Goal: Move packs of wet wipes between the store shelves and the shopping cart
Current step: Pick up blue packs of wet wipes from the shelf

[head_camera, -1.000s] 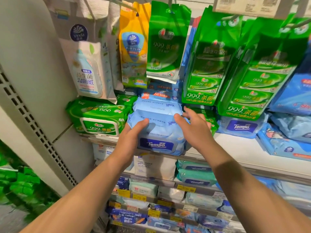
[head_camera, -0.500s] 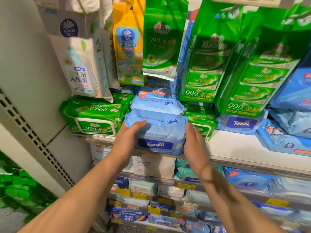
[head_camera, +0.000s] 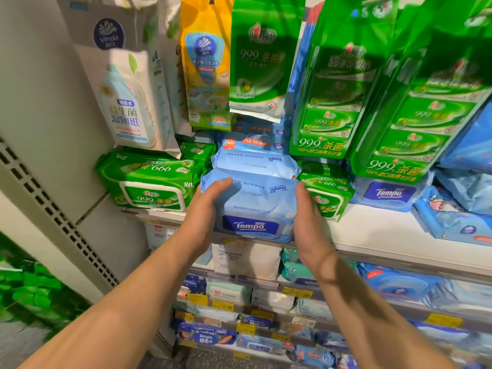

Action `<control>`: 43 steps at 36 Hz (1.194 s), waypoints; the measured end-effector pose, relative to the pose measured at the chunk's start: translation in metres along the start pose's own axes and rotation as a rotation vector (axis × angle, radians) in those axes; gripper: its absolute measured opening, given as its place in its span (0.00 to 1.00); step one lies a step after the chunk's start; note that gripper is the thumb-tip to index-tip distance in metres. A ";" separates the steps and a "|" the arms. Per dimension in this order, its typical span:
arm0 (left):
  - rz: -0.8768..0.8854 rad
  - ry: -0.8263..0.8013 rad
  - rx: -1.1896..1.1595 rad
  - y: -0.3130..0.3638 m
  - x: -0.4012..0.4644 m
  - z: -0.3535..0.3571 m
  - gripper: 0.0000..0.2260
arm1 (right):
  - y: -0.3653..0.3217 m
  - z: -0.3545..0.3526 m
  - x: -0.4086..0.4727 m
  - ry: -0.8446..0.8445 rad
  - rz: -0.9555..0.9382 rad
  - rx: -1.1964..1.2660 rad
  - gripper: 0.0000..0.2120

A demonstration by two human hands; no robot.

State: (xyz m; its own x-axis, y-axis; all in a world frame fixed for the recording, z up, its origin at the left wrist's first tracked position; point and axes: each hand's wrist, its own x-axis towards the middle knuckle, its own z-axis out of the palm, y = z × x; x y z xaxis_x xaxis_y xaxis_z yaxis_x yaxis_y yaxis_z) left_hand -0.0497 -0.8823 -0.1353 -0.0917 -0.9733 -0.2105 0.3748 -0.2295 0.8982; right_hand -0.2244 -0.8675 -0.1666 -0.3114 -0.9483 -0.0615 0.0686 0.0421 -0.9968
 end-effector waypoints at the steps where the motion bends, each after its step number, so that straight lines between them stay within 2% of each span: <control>1: -0.014 0.006 0.003 0.000 0.000 0.001 0.20 | -0.006 0.003 -0.005 0.024 -0.010 -0.001 0.27; 5: -0.058 0.004 0.002 0.003 -0.002 0.002 0.16 | -0.013 0.009 -0.013 0.046 -0.043 0.061 0.26; 8: -0.071 0.004 0.002 0.005 -0.005 0.004 0.13 | -0.009 0.013 -0.010 0.033 -0.028 0.111 0.37; 11: -0.089 -0.001 -0.010 0.008 -0.009 0.009 0.10 | 0.004 0.012 -0.001 0.022 0.017 0.180 0.40; 16: -0.085 -0.003 -0.011 0.011 -0.014 0.014 0.08 | 0.003 0.014 -0.003 0.023 0.027 0.247 0.39; 21: -0.061 -0.012 0.032 0.011 -0.020 0.017 0.10 | -0.010 0.011 -0.009 0.024 0.008 0.333 0.22; 23: -0.050 -0.002 0.037 0.012 -0.023 0.020 0.10 | -0.013 0.007 -0.011 0.008 0.028 0.359 0.19; 28: -0.021 0.061 0.029 0.011 -0.034 0.027 0.13 | -0.023 -0.002 -0.017 -0.027 0.050 0.366 0.19; 33: -0.002 0.035 0.015 0.013 -0.049 0.033 0.19 | -0.030 -0.009 -0.024 -0.104 0.046 0.401 0.20; 39: 0.003 0.044 0.004 0.014 -0.075 0.041 0.16 | -0.035 -0.016 -0.032 -0.123 0.037 0.441 0.21; 43: 0.073 0.070 0.025 0.011 -0.092 0.042 0.13 | -0.039 -0.020 -0.043 -0.155 0.004 0.481 0.20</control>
State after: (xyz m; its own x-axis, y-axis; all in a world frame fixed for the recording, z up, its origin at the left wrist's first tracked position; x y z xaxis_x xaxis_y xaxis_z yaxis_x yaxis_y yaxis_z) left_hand -0.0758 -0.7953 -0.0898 0.0002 -0.9855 -0.1698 0.3545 -0.1587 0.9215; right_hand -0.2322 -0.8219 -0.1264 -0.1679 -0.9856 -0.0206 0.5095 -0.0689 -0.8577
